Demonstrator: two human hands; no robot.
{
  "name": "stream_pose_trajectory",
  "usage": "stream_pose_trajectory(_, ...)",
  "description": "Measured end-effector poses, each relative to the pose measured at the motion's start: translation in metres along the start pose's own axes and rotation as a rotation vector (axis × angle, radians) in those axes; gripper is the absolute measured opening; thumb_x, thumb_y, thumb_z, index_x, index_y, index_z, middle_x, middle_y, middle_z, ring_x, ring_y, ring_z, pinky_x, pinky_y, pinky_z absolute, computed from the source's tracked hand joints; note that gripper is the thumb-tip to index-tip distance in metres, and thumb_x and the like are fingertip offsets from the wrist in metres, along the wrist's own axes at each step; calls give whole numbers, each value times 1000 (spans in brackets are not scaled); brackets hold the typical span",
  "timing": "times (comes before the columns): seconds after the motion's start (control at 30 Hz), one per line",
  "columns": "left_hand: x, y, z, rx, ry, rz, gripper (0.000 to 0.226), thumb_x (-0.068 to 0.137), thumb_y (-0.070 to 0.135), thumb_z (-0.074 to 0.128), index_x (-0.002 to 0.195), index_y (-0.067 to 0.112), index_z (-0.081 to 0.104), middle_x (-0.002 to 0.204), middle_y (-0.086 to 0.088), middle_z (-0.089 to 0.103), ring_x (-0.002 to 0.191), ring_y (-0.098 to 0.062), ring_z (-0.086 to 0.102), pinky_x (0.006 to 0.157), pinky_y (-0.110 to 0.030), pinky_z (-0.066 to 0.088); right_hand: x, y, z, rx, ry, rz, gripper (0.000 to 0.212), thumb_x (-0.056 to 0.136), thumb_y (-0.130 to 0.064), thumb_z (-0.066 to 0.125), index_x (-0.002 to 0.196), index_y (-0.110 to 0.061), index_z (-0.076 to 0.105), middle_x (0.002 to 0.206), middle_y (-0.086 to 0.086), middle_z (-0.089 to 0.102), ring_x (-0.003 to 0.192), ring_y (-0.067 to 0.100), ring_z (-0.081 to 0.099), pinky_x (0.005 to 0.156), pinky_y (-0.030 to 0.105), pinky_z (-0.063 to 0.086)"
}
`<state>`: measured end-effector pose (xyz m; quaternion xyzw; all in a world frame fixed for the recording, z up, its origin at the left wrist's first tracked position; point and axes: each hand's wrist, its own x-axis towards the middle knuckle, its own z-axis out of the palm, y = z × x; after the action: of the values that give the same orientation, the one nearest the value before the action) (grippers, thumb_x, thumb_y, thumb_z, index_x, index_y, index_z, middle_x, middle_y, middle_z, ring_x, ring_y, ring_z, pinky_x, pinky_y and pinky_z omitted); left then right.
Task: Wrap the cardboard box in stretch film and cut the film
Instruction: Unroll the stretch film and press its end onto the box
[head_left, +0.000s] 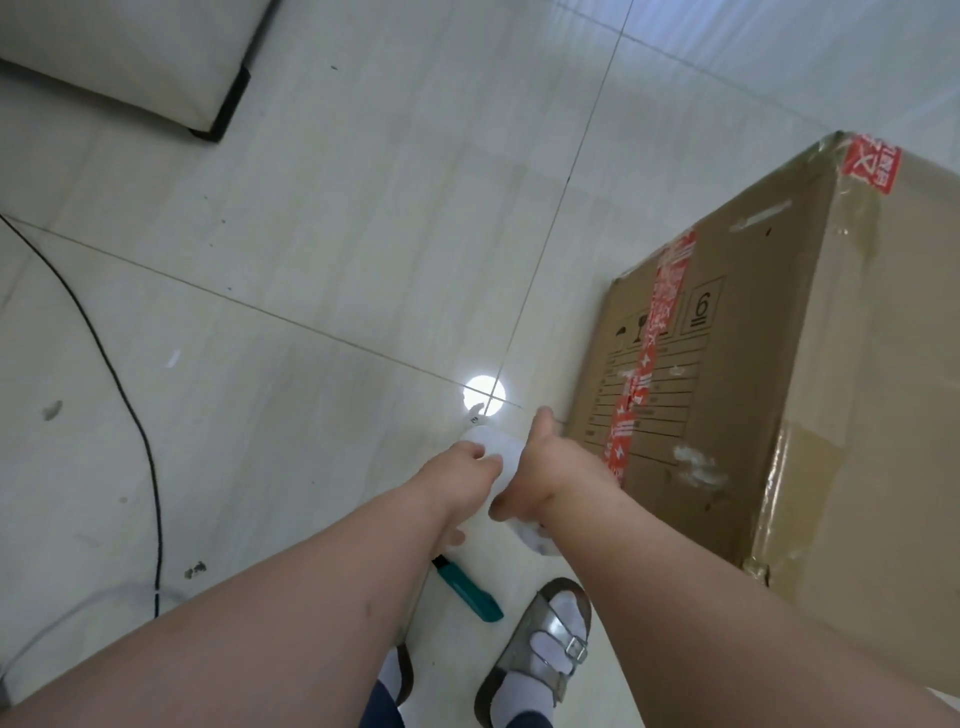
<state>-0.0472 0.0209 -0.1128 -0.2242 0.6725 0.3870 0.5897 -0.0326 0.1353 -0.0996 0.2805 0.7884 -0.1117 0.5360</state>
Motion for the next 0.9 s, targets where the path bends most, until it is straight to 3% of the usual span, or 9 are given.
stream_pose_trajectory(0.1,5,13,-8,-78,-86,-45,50,97,43,43,145,33,35,146,4,39,127,-22,46,92,-47,52,1,-6,-17,89,-66,-25,104,66,-46,76,144,-31,10,102,5,57,95,30,61,78,41,54)
stream_pose_trajectory(0.2,8,24,-15,-100,-124,-92,44,97,45,43,138,29,45,138,2,47,121,-19,50,87,-46,55,1,-3,-36,255,-184,-58,90,80,-50,69,150,-19,21,142,12,44,125,34,49,84,36,43)
stream_pose_trajectory(0.23,9,27,-16,-111,-137,-109,44,97,46,44,136,27,47,137,2,47,120,-19,51,85,-46,56,5,-1,-40,304,-195,-42,88,82,-51,66,151,-16,22,147,13,41,128,33,47,83,36,39)
stream_pose_trajectory(0.37,16,34,-15,-192,-145,-176,47,94,48,52,134,23,50,134,-4,51,111,-23,57,76,-43,59,24,5,-48,442,-243,34,57,90,-43,58,133,-7,52,131,14,58,110,31,59,79,33,43)
stream_pose_trajectory(0.47,25,35,-10,-195,-87,-212,48,92,47,55,130,18,52,125,-7,56,103,-24,61,77,-42,60,36,9,-49,543,-255,89,51,88,-46,61,126,-12,56,120,14,61,96,30,60,80,37,48)
stream_pose_trajectory(0.6,31,38,-3,-141,4,-248,41,93,40,57,123,12,56,115,-9,61,101,-26,61,83,-41,57,51,12,-44,336,-155,8,25,89,-34,60,100,-11,61,93,6,64,81,22,61,65,29,46)
stream_pose_trajectory(0.7,35,39,1,-81,61,-202,25,90,23,61,112,10,62,109,-10,64,99,-25,60,78,-33,55,62,13,-44,295,-105,-71,21,94,-16,50,110,-9,62,110,10,65,87,24,55,68,28,41)
stream_pose_trajectory(0.8,41,39,3,-58,132,-153,7,89,8,57,92,11,62,92,-11,62,80,-23,55,64,-30,48,71,17,-46,467,-115,-55,22,94,-11,47,110,-7,62,105,12,63,86,25,54,73,32,48)
stream_pose_trajectory(0.9,48,34,0,-122,122,-178,14,89,2,49,85,11,58,87,-13,59,76,-24,53,65,-31,50,79,24,-48,602,-102,27,18,91,-12,47,103,-5,58,108,16,66,84,27,59,71,33,48)
